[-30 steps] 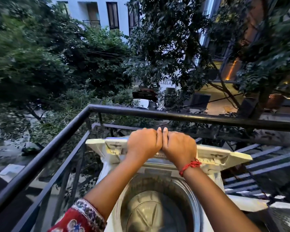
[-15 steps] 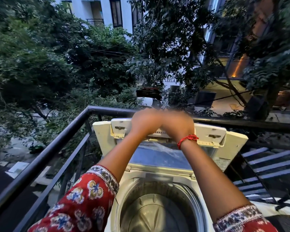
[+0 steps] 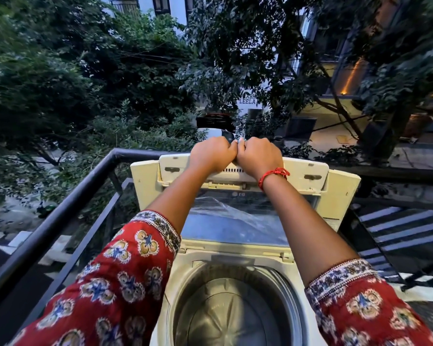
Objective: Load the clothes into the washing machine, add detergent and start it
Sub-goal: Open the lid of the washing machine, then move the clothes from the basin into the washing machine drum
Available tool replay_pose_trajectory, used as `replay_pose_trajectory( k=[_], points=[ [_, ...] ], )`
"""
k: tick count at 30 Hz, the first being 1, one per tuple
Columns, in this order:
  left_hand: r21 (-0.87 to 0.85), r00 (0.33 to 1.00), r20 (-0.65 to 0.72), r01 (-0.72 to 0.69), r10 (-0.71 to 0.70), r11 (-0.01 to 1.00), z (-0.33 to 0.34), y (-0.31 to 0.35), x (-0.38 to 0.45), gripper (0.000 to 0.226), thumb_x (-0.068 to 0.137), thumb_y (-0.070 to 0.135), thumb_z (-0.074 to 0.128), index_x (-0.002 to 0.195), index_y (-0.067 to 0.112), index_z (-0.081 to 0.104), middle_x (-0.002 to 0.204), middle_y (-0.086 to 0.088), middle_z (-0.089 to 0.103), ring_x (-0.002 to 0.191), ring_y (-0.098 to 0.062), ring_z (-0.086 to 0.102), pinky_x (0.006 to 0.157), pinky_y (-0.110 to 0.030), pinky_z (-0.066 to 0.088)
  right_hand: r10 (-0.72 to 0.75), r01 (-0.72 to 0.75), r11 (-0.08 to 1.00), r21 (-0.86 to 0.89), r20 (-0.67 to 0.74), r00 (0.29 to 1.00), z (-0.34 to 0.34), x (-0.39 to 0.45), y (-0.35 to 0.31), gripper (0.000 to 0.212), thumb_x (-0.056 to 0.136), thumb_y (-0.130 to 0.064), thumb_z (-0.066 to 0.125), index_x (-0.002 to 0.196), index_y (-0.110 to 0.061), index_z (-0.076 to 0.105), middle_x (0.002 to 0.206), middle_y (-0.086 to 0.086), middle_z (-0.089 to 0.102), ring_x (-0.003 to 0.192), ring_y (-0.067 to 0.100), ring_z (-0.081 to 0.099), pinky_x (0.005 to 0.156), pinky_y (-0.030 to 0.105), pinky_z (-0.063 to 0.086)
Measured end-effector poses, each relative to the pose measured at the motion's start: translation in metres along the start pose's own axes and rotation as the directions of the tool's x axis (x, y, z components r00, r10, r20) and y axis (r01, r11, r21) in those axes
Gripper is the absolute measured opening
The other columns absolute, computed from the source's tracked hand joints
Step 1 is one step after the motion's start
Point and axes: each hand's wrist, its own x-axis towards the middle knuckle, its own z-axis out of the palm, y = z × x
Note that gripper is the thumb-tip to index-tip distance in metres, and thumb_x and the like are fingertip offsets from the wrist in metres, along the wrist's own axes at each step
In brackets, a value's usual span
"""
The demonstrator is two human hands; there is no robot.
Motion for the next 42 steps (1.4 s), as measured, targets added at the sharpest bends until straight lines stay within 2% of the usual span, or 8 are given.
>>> replay_pose_trajectory(
  k=[11,17,24,31,34,36,39,42],
  points=[
    [-0.013,1.000,0.002,0.006,-0.006,1.000,0.002,-0.001,-0.003,0.061,0.096,0.051,0.028,0.050,0.016,0.046,0.057,-0.004,0.056,0.052,-0.022,0.054,0.050,-0.029,0.041,0.007,-0.006,0.999,0.033,-0.027,1.000,0.008,-0.001,0.004,0.056,0.098,-0.036,0.029,0.059,-0.010,0.060,0.051,0.002,0.048,0.046,0.017,0.041,0.043,0.024,0.021],
    [-0.037,1.000,-0.003,0.013,-0.013,0.999,-0.008,0.003,-0.016,0.057,0.096,0.048,0.031,0.051,0.016,0.046,0.053,-0.001,0.053,0.048,-0.022,0.050,0.045,-0.026,0.034,0.017,-0.015,0.988,0.156,-0.014,1.000,-0.002,-0.010,0.003,0.053,0.097,-0.039,0.034,0.060,-0.012,0.062,0.053,0.002,0.056,0.050,0.019,0.050,0.043,0.025,0.030],
    [-0.079,0.988,-0.138,-0.079,0.068,0.994,-0.022,0.012,-0.043,0.038,0.102,0.032,0.029,0.100,0.010,0.060,0.089,-0.013,0.065,0.077,-0.032,0.058,0.062,-0.032,0.036,-0.122,0.123,0.957,0.263,-0.020,0.992,-0.018,-0.024,0.004,0.031,0.095,-0.039,0.038,0.097,-0.021,0.063,0.085,0.001,0.067,0.073,0.019,0.061,0.061,0.037,0.052],
    [-0.057,0.977,-0.186,-0.116,0.103,0.992,-0.026,0.011,-0.070,0.040,0.102,0.034,0.027,0.105,0.013,0.061,0.089,-0.011,0.069,0.080,-0.032,0.064,0.060,-0.034,0.041,-0.232,0.226,0.956,0.190,0.010,0.973,-0.027,-0.054,0.001,0.033,0.095,-0.037,0.041,0.123,-0.025,0.052,0.113,0.002,0.064,0.099,0.021,0.060,0.079,0.042,0.053],
    [-0.083,0.979,-0.181,-0.115,0.098,0.990,-0.028,0.012,-0.080,0.042,0.102,0.034,0.026,0.126,0.019,0.057,0.092,-0.010,0.072,0.085,-0.031,0.066,0.091,-0.043,0.047,-0.237,0.235,0.954,0.185,-0.010,0.971,-0.030,-0.063,0.002,0.039,0.095,-0.035,0.043,0.132,-0.024,0.047,0.127,0.003,0.058,0.116,0.020,0.053,0.094,0.043,0.048],
    [-0.077,0.976,-0.179,-0.141,0.125,0.987,-0.028,0.013,-0.086,0.044,0.103,0.032,0.025,0.135,0.018,0.051,0.097,-0.010,0.072,0.092,-0.029,0.066,0.113,-0.047,0.027,-0.233,0.231,0.960,0.160,-0.007,0.972,-0.030,-0.070,0.003,0.045,0.096,-0.036,0.042,0.138,-0.021,0.042,0.140,0.005,0.050,0.132,0.020,0.042,0.107,0.047,0.038],
    [-0.093,0.970,-0.160,-0.197,0.181,0.976,-0.027,0.018,-0.098,0.045,0.102,0.028,0.026,0.140,0.014,0.045,0.120,-0.013,0.066,0.119,-0.027,0.057,0.119,-0.047,0.011,-0.206,0.207,0.967,0.150,-0.021,0.978,-0.030,-0.086,0.004,0.051,0.097,-0.034,0.042,0.145,-0.020,0.034,0.155,0.006,0.030,0.146,0.020,0.018,0.115,0.056,0.022],
    [-0.108,0.958,-0.151,-0.262,0.245,0.959,-0.021,0.028,-0.107,0.046,0.102,0.028,0.026,0.140,0.010,0.044,0.135,-0.013,0.057,0.134,-0.025,0.044,0.120,-0.047,0.005,-0.186,0.195,0.963,0.187,-0.068,0.980,-0.033,-0.105,0.010,0.056,0.096,-0.032,0.047,0.147,-0.020,0.029,0.160,0.005,0.015,0.148,0.019,0.007,0.116,0.054,0.022]
  ],
)
